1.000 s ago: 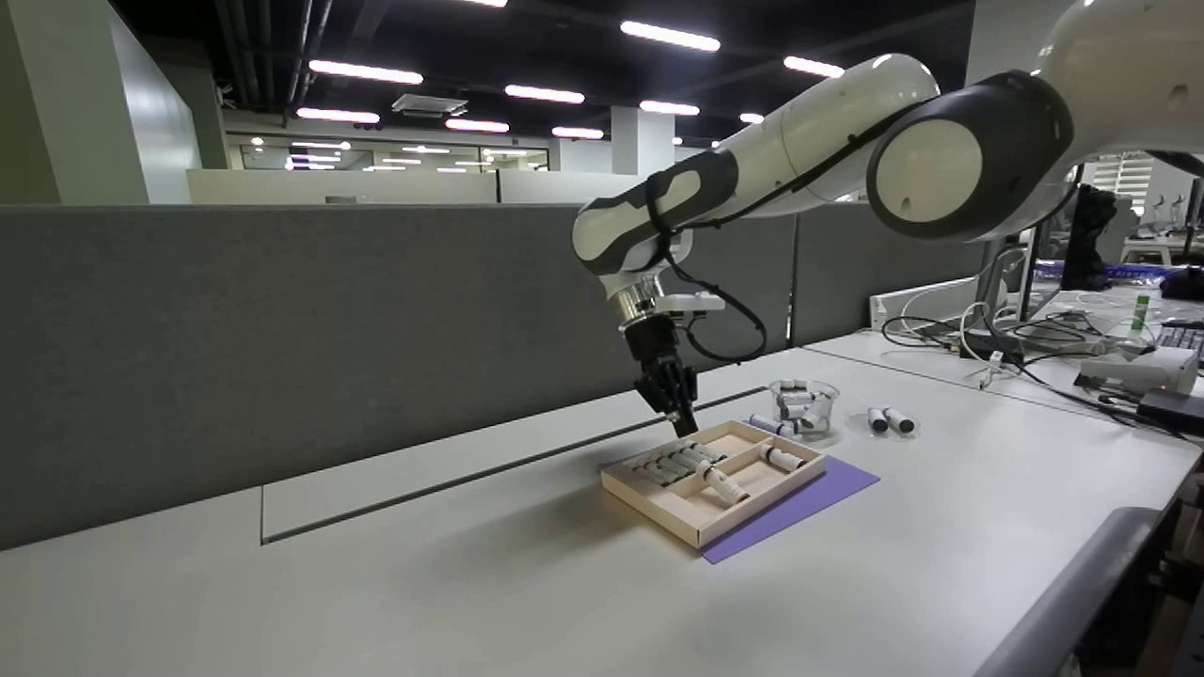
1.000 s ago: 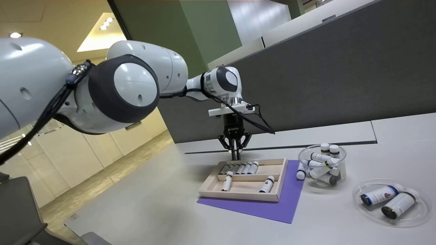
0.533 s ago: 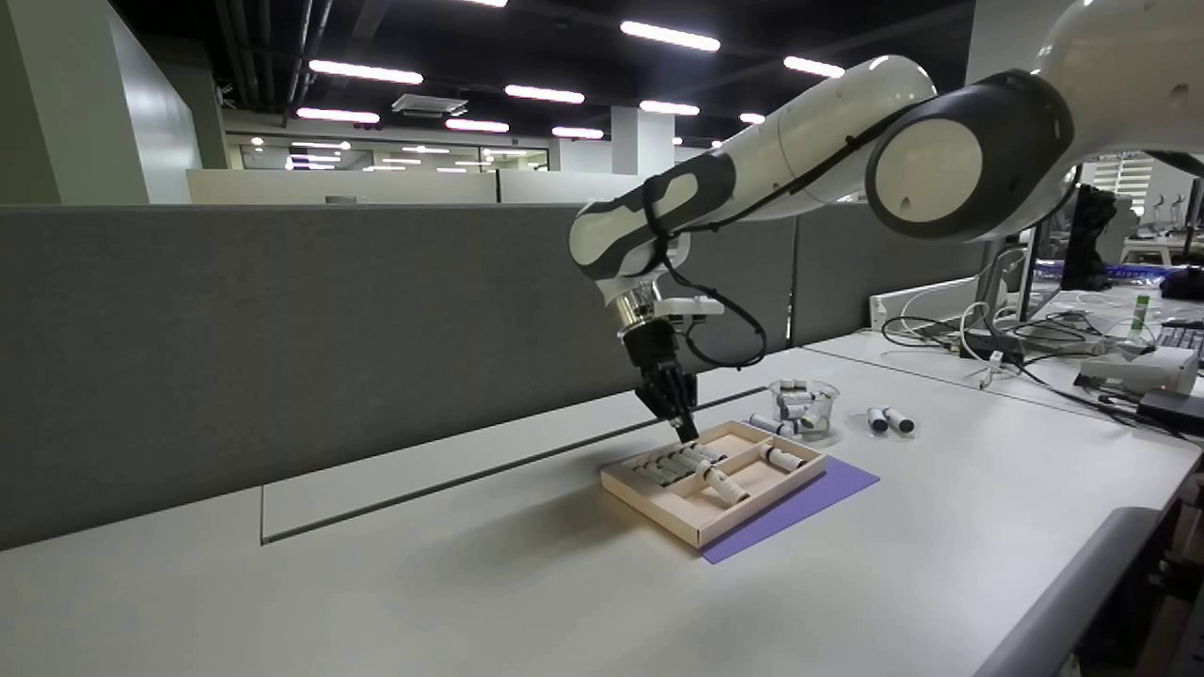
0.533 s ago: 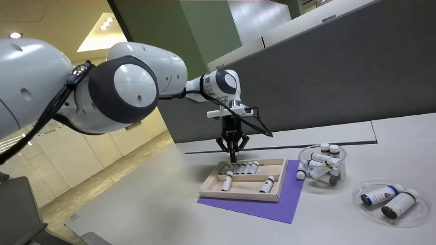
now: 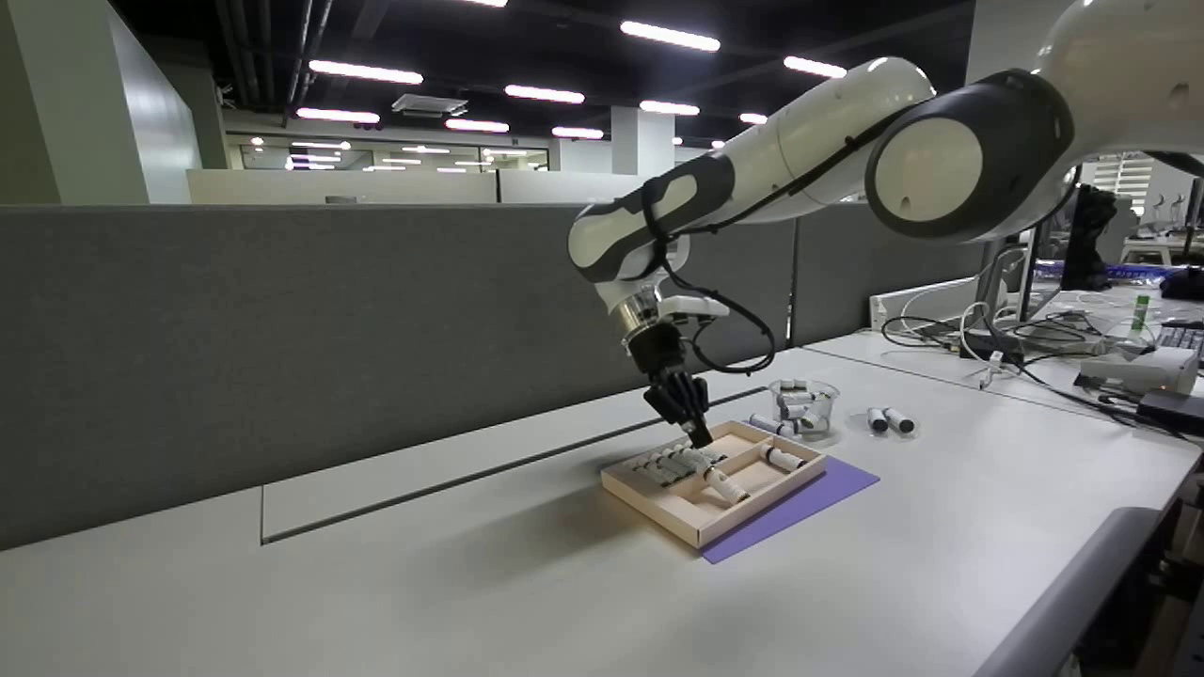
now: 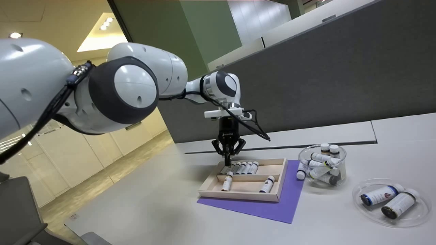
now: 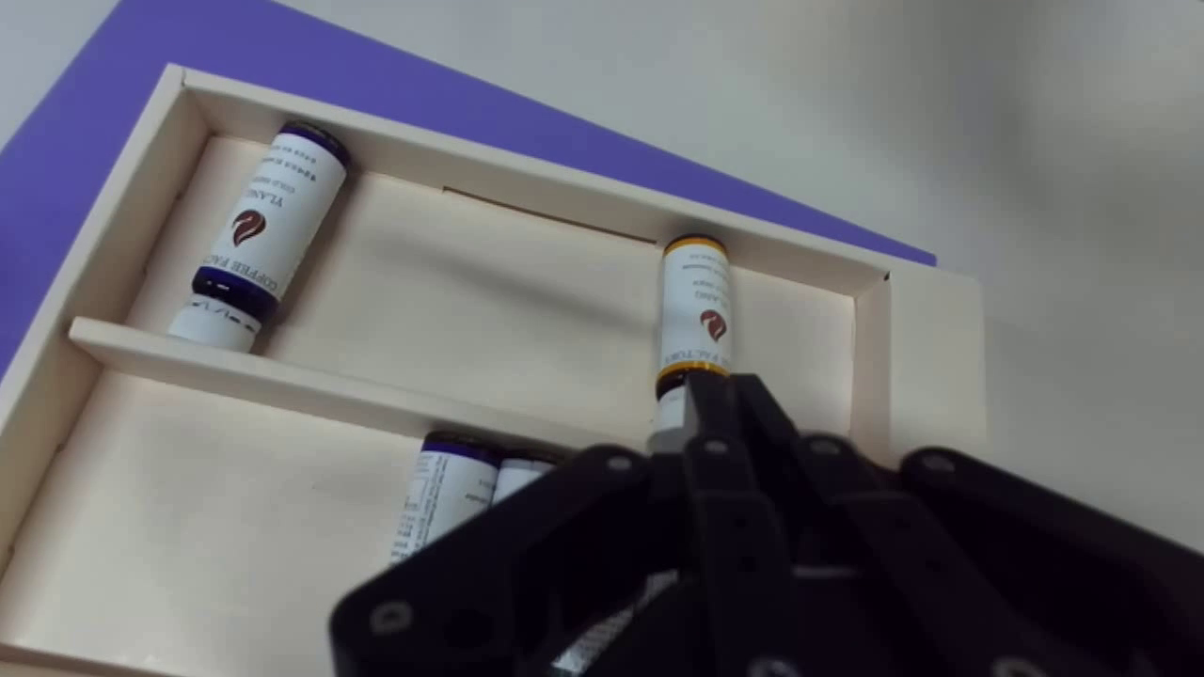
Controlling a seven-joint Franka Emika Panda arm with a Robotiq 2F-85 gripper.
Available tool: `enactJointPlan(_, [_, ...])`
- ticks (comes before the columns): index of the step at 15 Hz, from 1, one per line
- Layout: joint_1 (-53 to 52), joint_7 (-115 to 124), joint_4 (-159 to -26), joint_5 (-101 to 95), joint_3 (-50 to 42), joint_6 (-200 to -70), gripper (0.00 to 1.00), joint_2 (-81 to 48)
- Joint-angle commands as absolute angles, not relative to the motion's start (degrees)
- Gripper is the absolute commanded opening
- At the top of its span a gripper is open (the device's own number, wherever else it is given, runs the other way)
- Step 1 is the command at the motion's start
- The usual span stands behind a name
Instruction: Move a bottle from the container to the tray
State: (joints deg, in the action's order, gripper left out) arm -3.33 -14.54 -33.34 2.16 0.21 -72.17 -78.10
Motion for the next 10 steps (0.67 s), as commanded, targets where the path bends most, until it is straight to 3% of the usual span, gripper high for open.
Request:
enactJointPlan(1, [-3.19, -13.59, -34.08, 2.6, 0.32, -71.34, 0.0, -77.65])
enactJointPlan(10, [-3.23, -13.9, -34.43, 2.47, 0.28, -72.77, 0.0, -77.81])
